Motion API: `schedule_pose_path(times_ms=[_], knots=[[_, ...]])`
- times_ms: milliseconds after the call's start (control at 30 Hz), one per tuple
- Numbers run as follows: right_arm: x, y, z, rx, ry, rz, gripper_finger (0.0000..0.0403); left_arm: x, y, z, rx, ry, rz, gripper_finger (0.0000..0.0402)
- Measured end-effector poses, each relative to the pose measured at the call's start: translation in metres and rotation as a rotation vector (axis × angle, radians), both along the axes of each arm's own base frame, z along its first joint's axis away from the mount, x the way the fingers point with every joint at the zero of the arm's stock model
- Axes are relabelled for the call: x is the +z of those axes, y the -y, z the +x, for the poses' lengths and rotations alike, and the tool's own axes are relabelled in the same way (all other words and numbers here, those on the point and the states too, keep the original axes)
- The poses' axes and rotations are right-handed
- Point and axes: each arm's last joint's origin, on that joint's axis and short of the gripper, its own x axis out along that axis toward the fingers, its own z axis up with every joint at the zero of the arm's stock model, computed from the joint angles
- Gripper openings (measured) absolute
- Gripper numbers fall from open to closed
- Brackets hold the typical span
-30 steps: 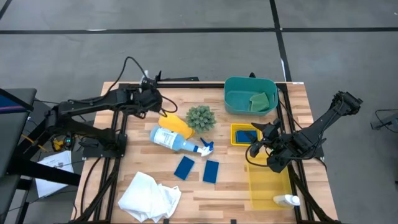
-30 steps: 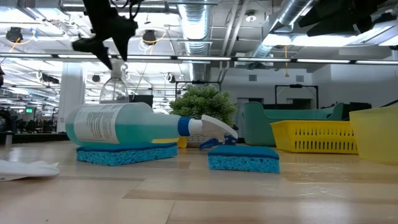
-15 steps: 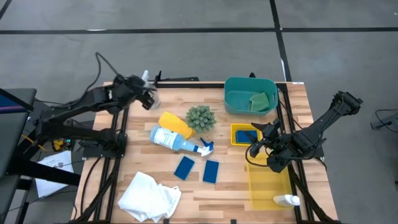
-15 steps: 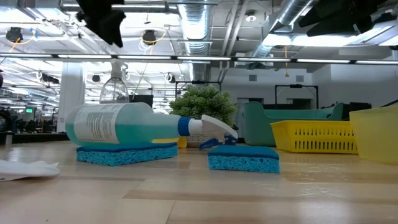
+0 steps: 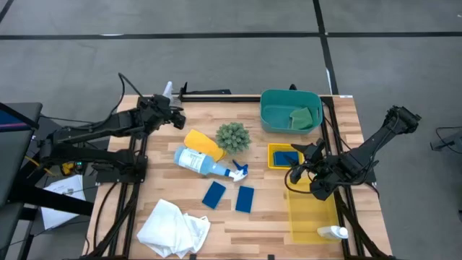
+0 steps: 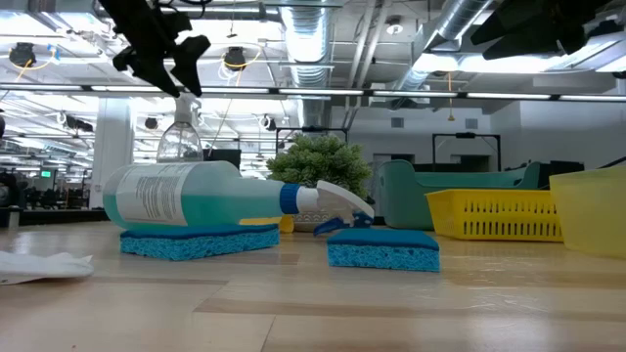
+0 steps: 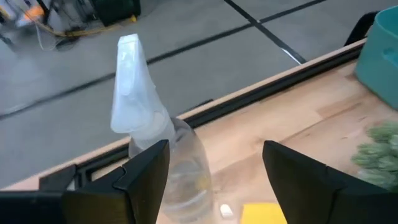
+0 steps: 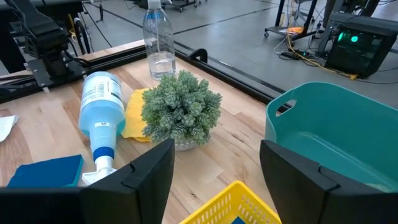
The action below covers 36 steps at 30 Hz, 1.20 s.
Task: Pick & Place Kitchen Items
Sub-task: Put the transparent bottle into the bottom yellow bin
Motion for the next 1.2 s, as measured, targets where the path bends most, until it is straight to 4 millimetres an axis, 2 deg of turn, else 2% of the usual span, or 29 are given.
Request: schedule_pose_path(times_ms=[200, 467, 700, 900, 1200], knots=[[0.0, 0.0, 0.0, 0.0, 0.0, 0.0, 0.0228, -0.012, 0.003, -0.009, 0.008, -0.007, 0.029, 0.0269], [0.0, 0.0, 0.0, 0.0, 0.005, 0.006, 0.0228, -0.031, 0.008, -0.028, 0.045, 0.103, 0.073, 0.029], [0.0, 0.0, 0.0, -0.001, 0.009, 0.01, 0.0228, -0.043, 0.004, -0.023, 0.022, 0.127, 0.198, 0.0314], [0.0, 0.0, 0.0, -0.001, 0.009, 0.01, 0.0228, -0.046, -0.006, -0.023, 0.08, 0.119, 0.21, 0.0337], [0.0, -0.001, 0.0, 0.001, 0.008, 0.012, 0.0228, -0.05, -0.021, -0.026, 0.164, 0.16, 0.175, 0.0329]])
